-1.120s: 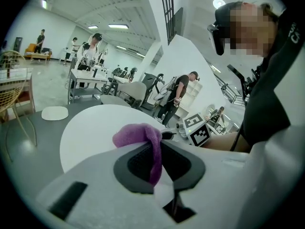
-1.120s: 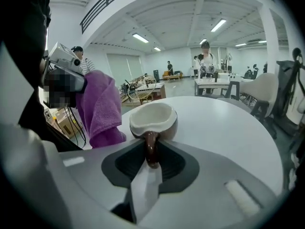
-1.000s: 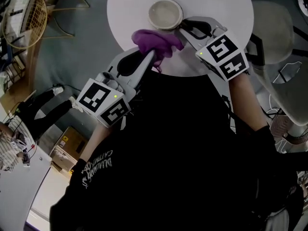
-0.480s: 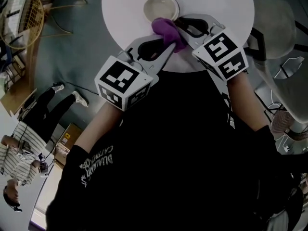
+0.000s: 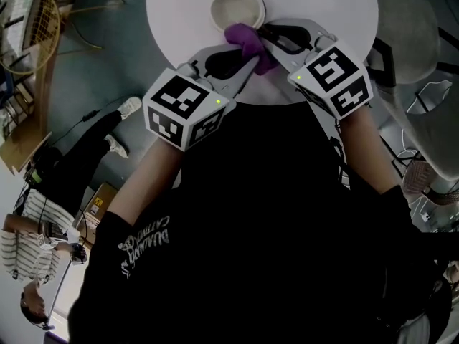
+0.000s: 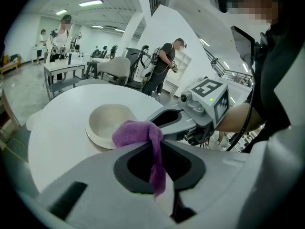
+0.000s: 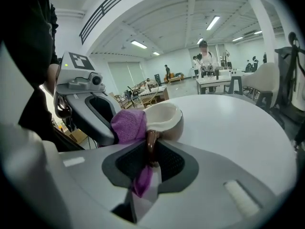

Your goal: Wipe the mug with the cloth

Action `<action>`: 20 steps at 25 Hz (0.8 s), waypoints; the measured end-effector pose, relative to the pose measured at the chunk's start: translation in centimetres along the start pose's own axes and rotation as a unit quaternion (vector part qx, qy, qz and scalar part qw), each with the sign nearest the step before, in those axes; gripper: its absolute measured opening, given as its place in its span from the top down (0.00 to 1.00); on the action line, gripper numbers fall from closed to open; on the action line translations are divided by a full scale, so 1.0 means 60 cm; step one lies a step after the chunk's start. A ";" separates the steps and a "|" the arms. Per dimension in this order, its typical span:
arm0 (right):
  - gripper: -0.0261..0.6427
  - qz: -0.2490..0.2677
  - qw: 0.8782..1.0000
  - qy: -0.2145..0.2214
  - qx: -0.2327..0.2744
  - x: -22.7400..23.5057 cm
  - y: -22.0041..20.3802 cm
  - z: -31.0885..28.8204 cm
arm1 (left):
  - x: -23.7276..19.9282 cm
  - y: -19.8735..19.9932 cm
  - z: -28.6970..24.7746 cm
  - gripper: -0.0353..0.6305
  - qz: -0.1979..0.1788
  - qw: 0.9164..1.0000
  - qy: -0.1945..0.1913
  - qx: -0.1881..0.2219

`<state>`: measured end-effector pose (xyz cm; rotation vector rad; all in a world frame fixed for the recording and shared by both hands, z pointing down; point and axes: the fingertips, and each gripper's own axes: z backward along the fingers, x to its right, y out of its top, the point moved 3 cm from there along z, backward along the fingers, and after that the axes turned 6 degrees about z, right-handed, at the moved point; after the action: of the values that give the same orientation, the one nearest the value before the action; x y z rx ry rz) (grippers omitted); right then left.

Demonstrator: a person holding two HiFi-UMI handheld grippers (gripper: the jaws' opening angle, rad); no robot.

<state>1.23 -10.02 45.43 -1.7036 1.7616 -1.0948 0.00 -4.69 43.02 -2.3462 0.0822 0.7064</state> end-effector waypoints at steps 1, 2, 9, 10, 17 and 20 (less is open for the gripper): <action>0.84 -0.001 1.000 -0.001 0.000 0.000 0.000 0.000 | -0.001 0.001 -0.001 0.89 0.003 1.000 0.001 0.001; 0.84 -0.001 1.000 -0.002 0.000 0.000 0.000 0.000 | -0.003 0.001 -0.001 0.89 0.007 1.000 0.004 0.001; 0.85 0.003 1.000 0.003 -0.002 -0.001 0.003 0.000 | -0.026 -0.007 0.009 0.89 0.033 0.999 0.029 0.001; 0.84 0.002 1.000 0.004 -0.002 -0.001 0.003 0.000 | -0.029 -0.007 0.012 0.89 0.035 0.999 0.033 0.003; 0.84 -0.004 1.000 0.012 0.003 -0.002 0.002 0.001 | -0.050 -0.014 0.020 0.89 0.051 0.997 0.054 0.013; 0.84 -0.006 1.000 0.017 0.005 -0.002 0.000 0.000 | -0.059 -0.018 0.021 0.89 0.059 0.996 0.061 0.015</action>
<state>1.21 -9.90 45.41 -1.7018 1.7653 -1.1438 -3.34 -3.52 44.69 -2.3686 0.2859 0.6139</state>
